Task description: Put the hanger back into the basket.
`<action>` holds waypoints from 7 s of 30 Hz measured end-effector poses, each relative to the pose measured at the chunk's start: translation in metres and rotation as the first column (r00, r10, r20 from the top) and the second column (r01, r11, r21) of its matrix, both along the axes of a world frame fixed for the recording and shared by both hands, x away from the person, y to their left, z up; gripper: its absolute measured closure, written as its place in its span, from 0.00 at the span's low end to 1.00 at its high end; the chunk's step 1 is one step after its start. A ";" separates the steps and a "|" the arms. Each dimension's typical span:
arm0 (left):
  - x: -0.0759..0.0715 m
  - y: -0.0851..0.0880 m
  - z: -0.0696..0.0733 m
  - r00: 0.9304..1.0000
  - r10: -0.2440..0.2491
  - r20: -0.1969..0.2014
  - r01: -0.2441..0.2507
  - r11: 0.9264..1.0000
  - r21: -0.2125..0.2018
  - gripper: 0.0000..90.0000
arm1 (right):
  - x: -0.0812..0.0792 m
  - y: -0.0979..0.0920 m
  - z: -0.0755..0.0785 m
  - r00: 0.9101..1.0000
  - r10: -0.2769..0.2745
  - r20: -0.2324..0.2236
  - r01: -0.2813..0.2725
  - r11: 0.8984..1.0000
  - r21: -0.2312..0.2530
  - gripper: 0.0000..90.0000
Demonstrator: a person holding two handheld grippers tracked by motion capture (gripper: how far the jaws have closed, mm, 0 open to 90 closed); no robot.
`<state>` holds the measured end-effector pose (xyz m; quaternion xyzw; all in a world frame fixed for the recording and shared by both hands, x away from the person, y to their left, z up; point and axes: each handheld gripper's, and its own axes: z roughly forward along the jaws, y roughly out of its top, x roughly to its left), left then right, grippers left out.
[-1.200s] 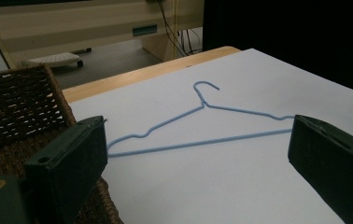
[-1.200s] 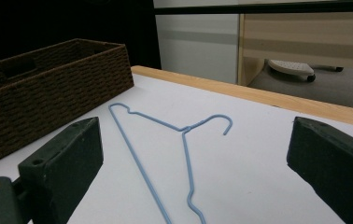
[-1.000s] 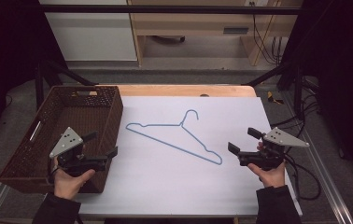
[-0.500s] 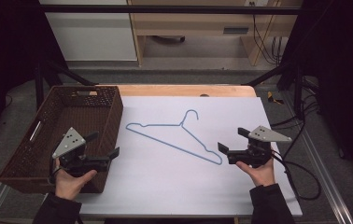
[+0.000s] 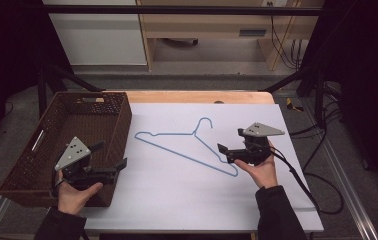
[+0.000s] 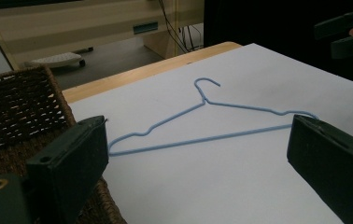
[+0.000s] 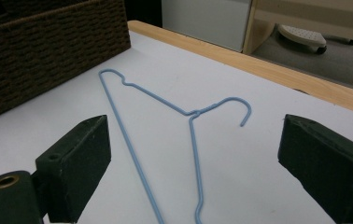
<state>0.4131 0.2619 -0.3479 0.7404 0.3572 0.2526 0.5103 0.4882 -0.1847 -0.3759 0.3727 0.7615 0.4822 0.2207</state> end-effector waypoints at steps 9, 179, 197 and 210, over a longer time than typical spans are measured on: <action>0.000 -0.001 0.000 1.000 0.000 0.000 0.000 1.000 0.001 0.06 | 0.035 0.030 -0.013 0.999 0.023 -0.046 -0.027 0.997 -0.079 0.14; 0.156 -0.164 -0.038 0.971 -0.052 -0.233 0.060 0.998 0.028 0.22 | 0.056 0.059 -0.049 0.977 0.152 -0.149 -0.191 0.934 -0.303 0.97; 0.195 -0.198 -0.063 0.948 -0.012 -0.317 0.051 0.992 0.115 0.42 | 0.054 0.060 -0.049 0.975 0.162 -0.150 -0.201 0.931 -0.304 0.97; 0.203 -0.209 -0.090 0.925 0.008 -0.381 0.052 0.988 0.147 0.71 | 0.050 0.061 -0.050 0.973 0.171 -0.153 -0.211 0.930 -0.301 0.97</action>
